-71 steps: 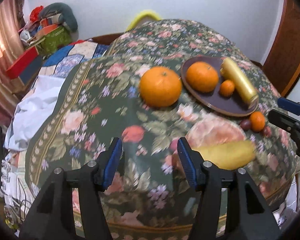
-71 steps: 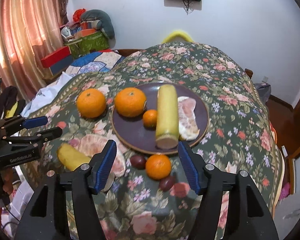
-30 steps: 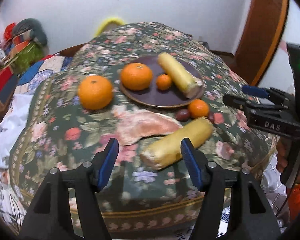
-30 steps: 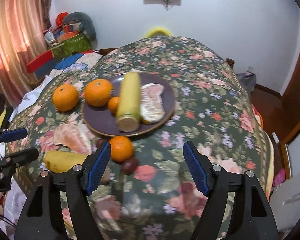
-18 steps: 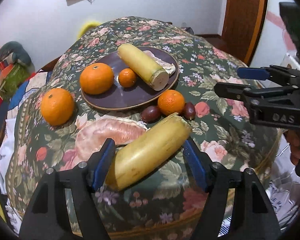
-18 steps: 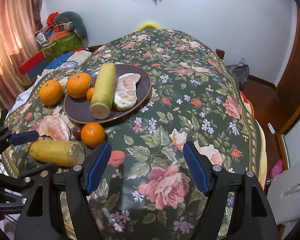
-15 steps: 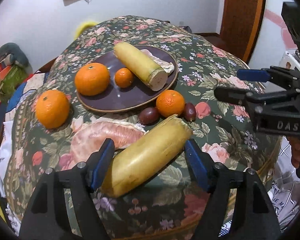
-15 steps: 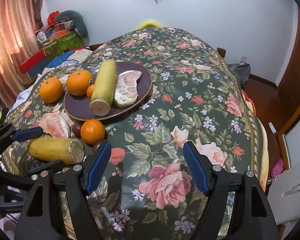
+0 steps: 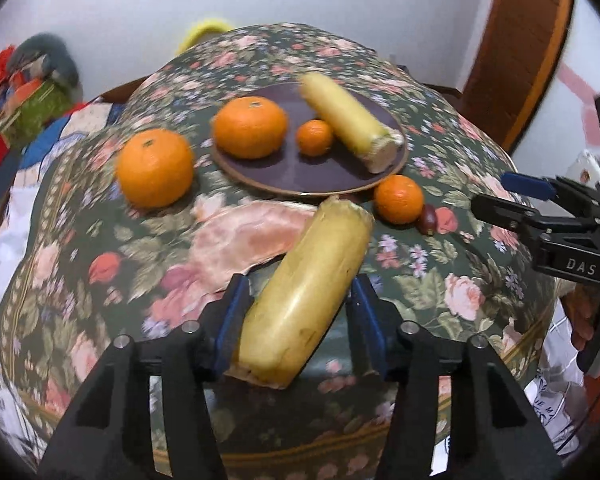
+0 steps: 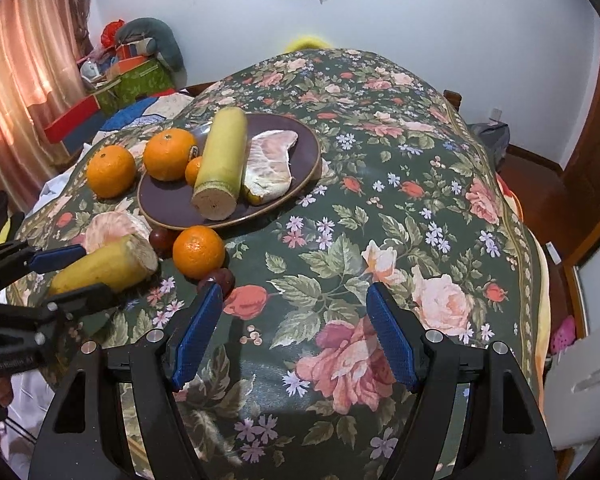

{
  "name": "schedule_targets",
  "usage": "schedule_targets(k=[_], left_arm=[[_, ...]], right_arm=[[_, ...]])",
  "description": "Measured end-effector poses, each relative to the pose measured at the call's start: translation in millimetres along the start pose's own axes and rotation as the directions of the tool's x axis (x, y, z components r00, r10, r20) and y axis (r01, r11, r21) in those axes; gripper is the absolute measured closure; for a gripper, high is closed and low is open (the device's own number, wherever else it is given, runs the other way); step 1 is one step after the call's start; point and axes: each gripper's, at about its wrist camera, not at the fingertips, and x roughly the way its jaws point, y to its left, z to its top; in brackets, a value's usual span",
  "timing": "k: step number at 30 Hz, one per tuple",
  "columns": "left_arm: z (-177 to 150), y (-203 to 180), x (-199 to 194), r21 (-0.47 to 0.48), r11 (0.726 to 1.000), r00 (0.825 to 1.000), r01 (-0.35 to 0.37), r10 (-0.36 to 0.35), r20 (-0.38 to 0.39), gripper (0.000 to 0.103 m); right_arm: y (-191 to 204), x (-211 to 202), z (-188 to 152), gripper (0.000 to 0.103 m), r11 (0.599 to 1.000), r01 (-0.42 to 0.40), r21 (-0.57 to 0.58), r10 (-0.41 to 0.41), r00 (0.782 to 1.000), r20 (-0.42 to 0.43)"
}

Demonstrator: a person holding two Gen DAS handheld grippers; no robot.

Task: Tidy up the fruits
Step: 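Lower the left gripper onto the second yellow cylinder and close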

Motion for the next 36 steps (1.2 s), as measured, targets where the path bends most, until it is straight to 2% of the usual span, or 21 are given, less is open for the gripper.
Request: schedule_targets(k=[3, 6, 8, 15, 20, 23, 29, 36], left_arm=[[-3, 13, -6, -0.049, 0.998, 1.0, -0.029, 0.029, -0.005, 0.054], [-3, 17, -6, -0.048, 0.999, 1.0, -0.016, 0.015, -0.023, 0.056], [-1, 15, -6, -0.029, 0.999, 0.999, -0.025, 0.024, -0.035, 0.056], [8, -6, 5, 0.064, 0.997, 0.997, 0.045, -0.042, -0.06, 0.056], [10, -17, 29, 0.115, 0.993, 0.996, 0.031, -0.021, -0.09, 0.056], [13, -14, 32, 0.1, 0.994, 0.997, 0.04, -0.033, -0.074, 0.056], [17, 0, 24, 0.021, 0.998, 0.998, 0.051, -0.05, -0.046, 0.063], [24, 15, 5, -0.035, 0.997, 0.998, 0.065, -0.064, 0.023, 0.066]], right_arm=[[1, -4, 0, 0.031, 1.0, 0.0, -0.001, 0.0, 1.0, 0.006], [3, -5, 1, 0.031, 1.0, -0.001, -0.004, 0.002, 1.0, 0.011], [4, -4, 1, 0.031, 1.0, -0.002, -0.006, 0.002, 1.0, 0.012], [8, 0, 3, 0.031, 1.0, -0.014, -0.01, 0.015, 1.0, 0.008], [13, 6, 5, 0.031, 0.999, -0.027, -0.025, 0.027, 1.0, 0.003], [15, 9, 7, 0.031, 0.999, -0.038, -0.03, 0.038, 0.999, 0.002], [23, 21, 12, 0.031, 0.996, -0.071, -0.047, 0.071, 0.997, -0.005], [35, 37, 16, 0.032, 0.993, -0.089, -0.078, 0.088, 0.996, -0.018]])
